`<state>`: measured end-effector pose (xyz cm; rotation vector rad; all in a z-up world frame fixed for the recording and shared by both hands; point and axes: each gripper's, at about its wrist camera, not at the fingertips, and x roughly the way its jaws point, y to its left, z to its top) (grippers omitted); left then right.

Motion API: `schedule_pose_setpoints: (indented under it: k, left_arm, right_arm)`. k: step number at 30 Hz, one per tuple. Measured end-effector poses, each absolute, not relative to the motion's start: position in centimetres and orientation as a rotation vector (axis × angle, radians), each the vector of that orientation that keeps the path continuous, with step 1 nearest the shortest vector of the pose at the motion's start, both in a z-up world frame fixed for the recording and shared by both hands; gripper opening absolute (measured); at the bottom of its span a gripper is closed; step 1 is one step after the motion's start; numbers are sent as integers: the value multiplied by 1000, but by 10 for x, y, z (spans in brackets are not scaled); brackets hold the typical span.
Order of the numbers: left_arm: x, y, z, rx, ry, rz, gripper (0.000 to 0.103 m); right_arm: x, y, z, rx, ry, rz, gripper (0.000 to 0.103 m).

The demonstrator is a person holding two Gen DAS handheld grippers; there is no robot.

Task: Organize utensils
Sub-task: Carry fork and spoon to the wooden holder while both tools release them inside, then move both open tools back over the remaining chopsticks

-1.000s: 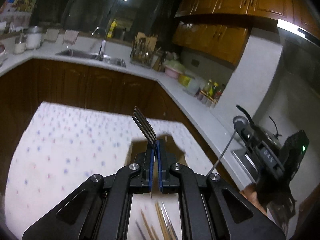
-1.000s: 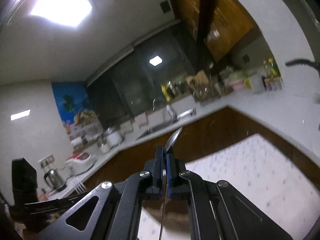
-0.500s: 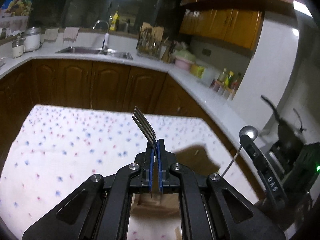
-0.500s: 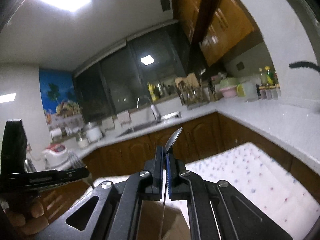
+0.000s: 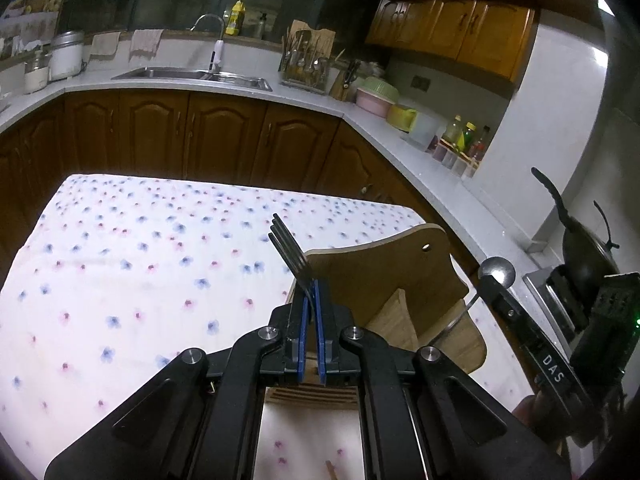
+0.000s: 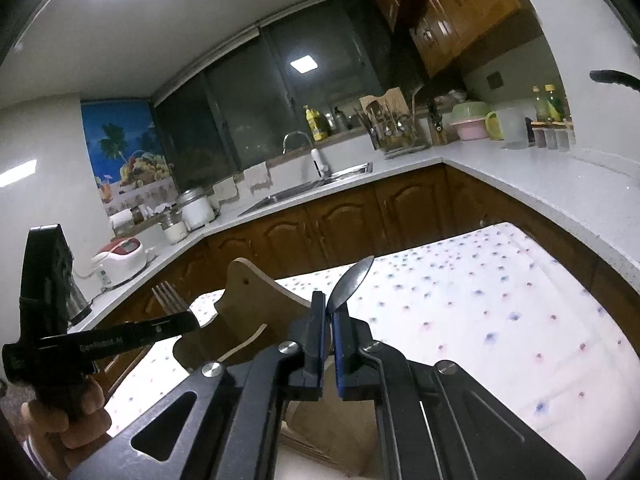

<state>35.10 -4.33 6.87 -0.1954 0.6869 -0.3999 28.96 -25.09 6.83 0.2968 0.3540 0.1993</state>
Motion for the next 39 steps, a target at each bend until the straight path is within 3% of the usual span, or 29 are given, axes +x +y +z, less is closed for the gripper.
schedule_pose_setpoints:
  k: [5,6,9,12,15,17,19,24,39]
  left_arm:
    - [352,-45,71,-205,695,-388,4]
    - [352,-43,72,-211,698,-387,7]
    - [350,-39,77,-237,695,-382,37]
    - [341,-35,82,-244,677,-373,44]
    - [328,-27,86,-261,664,-363,53]
    - [318,-21,87,-266,661,-349,62]
    - [304,-12,84,-278,658,-326,74]
    - [268,10,70,-324,688,-293,77]
    - [176,38,19,-353,811,-203,77]
  right_arm:
    - [291,-251,64,317,381,205,3]
    - [291,-251,64,319,387,207,7]
    - [289,-255,67,338,388,207,11]
    - [284,-262,73,361,379,198,32]
    - [272,-271,81,392,354,189,43]
    - [265,-275,85,404,346,183,53]
    - [256,-278,87,415,342,182,70]
    - [226,-284,85,445,360,188,100]
    - [132,-277,52,406,469,137,101]
